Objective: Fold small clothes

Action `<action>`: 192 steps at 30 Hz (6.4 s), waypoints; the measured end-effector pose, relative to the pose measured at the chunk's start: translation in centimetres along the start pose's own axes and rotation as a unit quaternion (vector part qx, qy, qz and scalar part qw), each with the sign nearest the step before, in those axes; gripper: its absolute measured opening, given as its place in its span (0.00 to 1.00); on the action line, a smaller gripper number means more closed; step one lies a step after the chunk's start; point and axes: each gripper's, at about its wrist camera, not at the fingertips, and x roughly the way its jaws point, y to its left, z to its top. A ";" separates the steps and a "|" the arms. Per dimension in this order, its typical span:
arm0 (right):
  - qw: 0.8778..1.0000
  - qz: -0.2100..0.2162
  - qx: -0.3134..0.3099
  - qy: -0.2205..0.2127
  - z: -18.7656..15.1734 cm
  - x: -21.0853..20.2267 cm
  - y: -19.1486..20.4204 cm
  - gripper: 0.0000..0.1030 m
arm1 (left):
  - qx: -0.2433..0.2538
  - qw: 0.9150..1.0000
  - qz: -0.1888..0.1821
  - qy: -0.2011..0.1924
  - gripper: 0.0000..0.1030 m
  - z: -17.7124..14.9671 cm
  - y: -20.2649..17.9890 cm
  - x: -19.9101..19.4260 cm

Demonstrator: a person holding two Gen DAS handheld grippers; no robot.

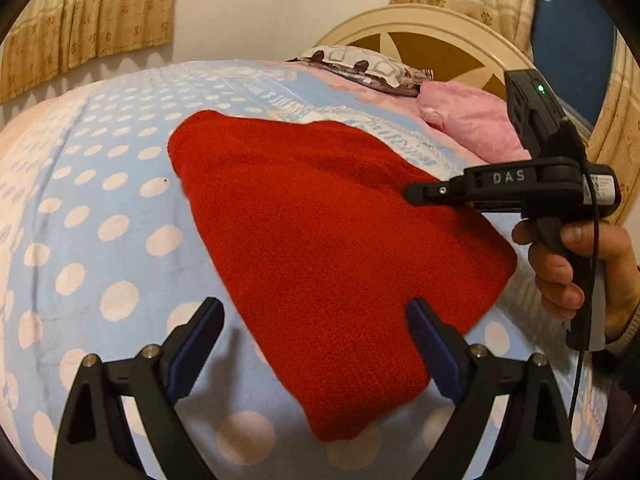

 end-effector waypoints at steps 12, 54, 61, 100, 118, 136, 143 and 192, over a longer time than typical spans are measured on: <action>0.991 0.016 -0.125 -0.033 2.2 -2.4 6.9 0.58 | -0.008 1.000 0.011 -0.005 0.97 -0.3 -0.2 -0.3; 0.973 -0.054 -0.225 -0.027 -5.1 -0.9 6.9 0.59 | -0.050 0.998 -0.003 0.035 1.00 -1.1 1.8 0.3; 0.980 -0.011 -0.192 -0.058 -2.7 -4.0 7.0 0.59 | -0.044 0.999 0.008 -0.003 1.00 -1.3 1.5 -1.0; 0.992 0.124 0.019 0.018 6.3 6.2 -4.5 0.76 | -0.094 0.995 0.002 0.038 1.00 0.4 1.7 2.2; 0.975 0.217 0.047 0.019 7.5 8.6 -4.2 0.48 | -0.115 0.992 -0.031 0.039 1.00 0.7 2.4 2.6; 0.975 0.220 -0.026 -0.025 6.8 6.2 -0.6 0.30 | -0.113 0.991 -0.069 0.016 0.51 1.2 1.8 0.3; 0.970 0.239 -0.034 -0.034 6.3 4.6 1.8 0.29 | -0.103 0.993 -0.059 -0.007 0.49 1.6 1.3 -3.7; 0.912 0.358 -0.176 0.097 -5.0 9.5 35.9 0.29 | -0.224 0.961 0.127 -0.102 0.49 -11.0 9.8 -22.6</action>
